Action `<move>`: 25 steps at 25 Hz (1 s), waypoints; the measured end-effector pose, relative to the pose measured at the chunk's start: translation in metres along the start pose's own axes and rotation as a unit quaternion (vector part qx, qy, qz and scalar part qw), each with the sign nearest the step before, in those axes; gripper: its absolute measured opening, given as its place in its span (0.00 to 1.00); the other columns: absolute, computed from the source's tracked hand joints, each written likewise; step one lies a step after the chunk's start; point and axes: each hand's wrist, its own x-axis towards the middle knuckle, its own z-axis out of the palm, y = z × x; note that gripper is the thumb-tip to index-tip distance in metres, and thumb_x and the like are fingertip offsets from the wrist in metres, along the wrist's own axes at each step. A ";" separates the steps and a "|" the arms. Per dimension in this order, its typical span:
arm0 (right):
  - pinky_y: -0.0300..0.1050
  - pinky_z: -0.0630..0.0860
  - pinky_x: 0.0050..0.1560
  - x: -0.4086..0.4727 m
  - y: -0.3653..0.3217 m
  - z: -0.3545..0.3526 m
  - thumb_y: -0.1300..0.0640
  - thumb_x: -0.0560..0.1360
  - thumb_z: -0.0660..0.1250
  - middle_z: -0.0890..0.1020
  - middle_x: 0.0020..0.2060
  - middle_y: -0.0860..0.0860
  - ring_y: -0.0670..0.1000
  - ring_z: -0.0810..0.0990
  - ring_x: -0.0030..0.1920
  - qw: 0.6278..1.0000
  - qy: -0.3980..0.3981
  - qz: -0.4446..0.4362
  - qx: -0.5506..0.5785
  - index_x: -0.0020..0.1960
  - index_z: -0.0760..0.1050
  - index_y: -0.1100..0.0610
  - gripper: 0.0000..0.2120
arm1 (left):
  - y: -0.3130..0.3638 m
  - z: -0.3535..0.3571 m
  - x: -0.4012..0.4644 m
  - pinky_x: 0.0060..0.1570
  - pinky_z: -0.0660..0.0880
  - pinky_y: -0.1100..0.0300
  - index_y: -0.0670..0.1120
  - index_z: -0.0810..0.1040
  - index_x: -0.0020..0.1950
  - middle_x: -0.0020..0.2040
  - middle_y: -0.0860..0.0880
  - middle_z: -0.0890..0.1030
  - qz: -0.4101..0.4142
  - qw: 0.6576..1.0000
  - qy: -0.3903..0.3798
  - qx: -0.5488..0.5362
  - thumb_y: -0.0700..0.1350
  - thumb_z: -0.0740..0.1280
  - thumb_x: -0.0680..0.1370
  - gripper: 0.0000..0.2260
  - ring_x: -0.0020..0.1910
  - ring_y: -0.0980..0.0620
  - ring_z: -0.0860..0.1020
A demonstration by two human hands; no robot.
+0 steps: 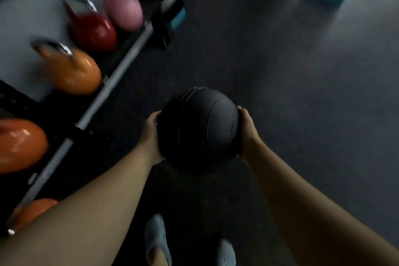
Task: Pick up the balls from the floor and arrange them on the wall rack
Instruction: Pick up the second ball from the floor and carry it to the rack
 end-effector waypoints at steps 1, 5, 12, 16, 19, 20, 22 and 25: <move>0.58 0.80 0.65 -0.023 -0.039 0.025 0.34 0.78 0.60 0.87 0.62 0.56 0.59 0.84 0.62 0.999 -0.022 -0.040 -0.003 0.67 0.82 0.52 0.29 | 0.041 0.012 -0.030 0.46 0.81 0.53 0.50 0.91 0.49 0.49 0.45 0.90 0.049 0.999 -0.007 -0.016 0.60 0.59 0.81 0.23 0.50 0.44 0.87; 0.56 0.78 0.67 -0.160 -0.184 0.154 0.37 0.79 0.63 0.86 0.62 0.56 0.57 0.84 0.62 0.971 -0.119 -0.206 -0.024 0.67 0.82 0.54 0.27 | 0.207 0.025 -0.193 0.50 0.80 0.58 0.48 0.90 0.44 0.48 0.48 0.89 0.254 0.961 -0.029 -0.102 0.57 0.60 0.81 0.22 0.49 0.46 0.87; 0.48 0.80 0.60 -0.408 -0.268 0.355 0.41 0.83 0.59 0.86 0.59 0.55 0.58 0.84 0.61 0.854 -0.422 -0.301 0.031 0.62 0.82 0.56 0.23 | 0.361 -0.047 -0.492 0.55 0.80 0.54 0.46 0.88 0.51 0.50 0.44 0.88 0.554 0.822 0.050 -0.125 0.57 0.61 0.82 0.20 0.49 0.44 0.86; 0.51 0.85 0.47 -0.536 -0.257 0.433 0.34 0.78 0.63 0.91 0.51 0.53 0.60 0.88 0.56 0.788 -0.546 -0.287 -0.002 0.60 0.85 0.51 0.25 | 0.383 -0.104 -0.631 0.45 0.83 0.57 0.46 0.87 0.54 0.45 0.44 0.90 0.646 0.739 0.130 -0.142 0.60 0.61 0.82 0.22 0.44 0.44 0.88; 0.51 0.84 0.48 -0.591 -0.246 0.484 0.32 0.78 0.63 0.91 0.52 0.53 0.60 0.90 0.51 0.733 -0.621 -0.278 -0.013 0.59 0.87 0.50 0.26 | 0.389 -0.138 -0.691 0.42 0.83 0.56 0.47 0.87 0.59 0.52 0.42 0.90 0.676 0.699 0.191 -0.137 0.63 0.62 0.80 0.24 0.49 0.42 0.88; 0.50 0.84 0.46 -0.606 -0.243 0.502 0.33 0.79 0.61 0.91 0.52 0.53 0.59 0.91 0.49 0.713 -0.642 -0.281 -0.017 0.57 0.88 0.50 0.26 | 0.395 -0.151 -0.707 0.43 0.83 0.55 0.47 0.87 0.60 0.54 0.42 0.89 0.688 0.683 0.205 -0.134 0.63 0.63 0.80 0.24 0.52 0.42 0.87; 0.50 0.85 0.44 -0.633 -0.237 0.542 0.33 0.80 0.60 0.91 0.51 0.53 0.57 0.91 0.46 0.687 -0.669 -0.283 -0.014 0.53 0.89 0.50 0.26 | 0.408 -0.176 -0.734 0.42 0.84 0.55 0.47 0.89 0.57 0.54 0.43 0.89 0.713 0.654 0.220 -0.126 0.63 0.63 0.79 0.24 0.51 0.43 0.88; 0.54 0.84 0.51 -0.664 -0.234 0.601 0.33 0.79 0.62 0.91 0.53 0.55 0.60 0.90 0.51 0.660 -0.691 -0.294 -0.007 0.51 0.90 0.51 0.27 | 0.440 -0.215 -0.764 0.41 0.84 0.56 0.47 0.88 0.59 0.55 0.43 0.89 0.736 0.627 0.227 -0.118 0.63 0.64 0.79 0.24 0.51 0.43 0.88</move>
